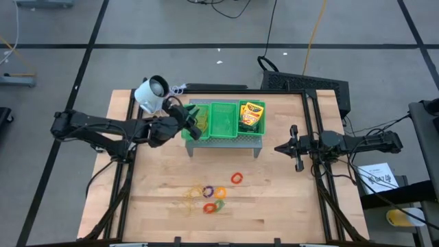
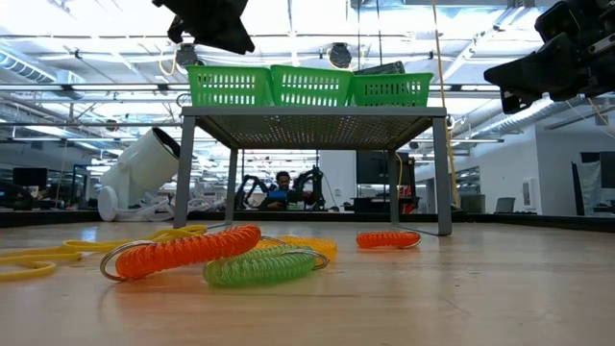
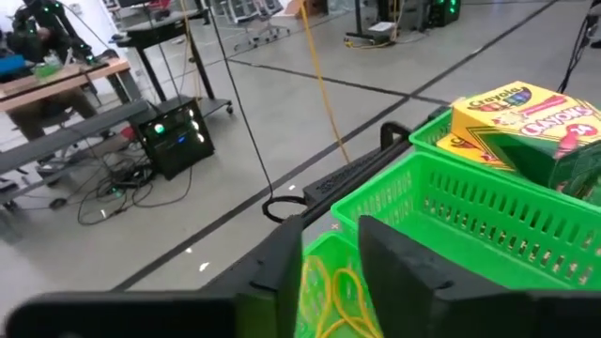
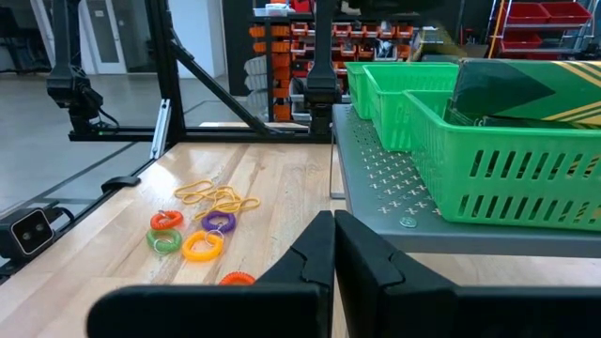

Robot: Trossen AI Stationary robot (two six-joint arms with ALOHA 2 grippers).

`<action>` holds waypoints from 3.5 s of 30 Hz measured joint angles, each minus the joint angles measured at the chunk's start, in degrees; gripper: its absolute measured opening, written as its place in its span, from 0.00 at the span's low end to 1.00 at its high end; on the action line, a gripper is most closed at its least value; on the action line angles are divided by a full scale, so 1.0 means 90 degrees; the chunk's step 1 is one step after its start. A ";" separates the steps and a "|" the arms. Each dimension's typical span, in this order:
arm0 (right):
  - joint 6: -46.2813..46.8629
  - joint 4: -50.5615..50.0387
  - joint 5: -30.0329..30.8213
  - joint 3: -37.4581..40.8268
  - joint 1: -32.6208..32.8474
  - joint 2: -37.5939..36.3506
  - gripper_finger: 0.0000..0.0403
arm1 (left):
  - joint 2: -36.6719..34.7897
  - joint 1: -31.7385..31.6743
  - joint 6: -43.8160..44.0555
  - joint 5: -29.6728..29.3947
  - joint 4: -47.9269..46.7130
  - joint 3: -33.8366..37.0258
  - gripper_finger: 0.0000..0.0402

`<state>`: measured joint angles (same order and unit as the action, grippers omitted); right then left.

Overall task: Pick & Place Office Desk Supplies
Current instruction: Put the yellow rubber band into the left green basket

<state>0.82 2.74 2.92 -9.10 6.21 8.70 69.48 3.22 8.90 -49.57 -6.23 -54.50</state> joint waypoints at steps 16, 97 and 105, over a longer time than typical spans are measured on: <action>0.0000 -0.0001 0.0000 0.0000 0.0000 0.0002 0.00 | -0.0875 0.0668 -0.0615 0.1033 0.0004 -0.0005 0.54; 0.0000 -0.0001 -0.0001 -0.0002 0.0000 0.0001 0.00 | 0.3511 0.2492 0.0698 0.5223 -0.1245 0.0000 0.54; 0.0000 -0.0001 -0.0002 -0.0002 0.0001 -0.0001 0.00 | 0.3511 0.2486 0.0647 0.5174 -0.1191 0.0000 0.52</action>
<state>0.82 2.74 2.90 -9.13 6.22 8.69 101.08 25.60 14.72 -3.01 -16.95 -54.50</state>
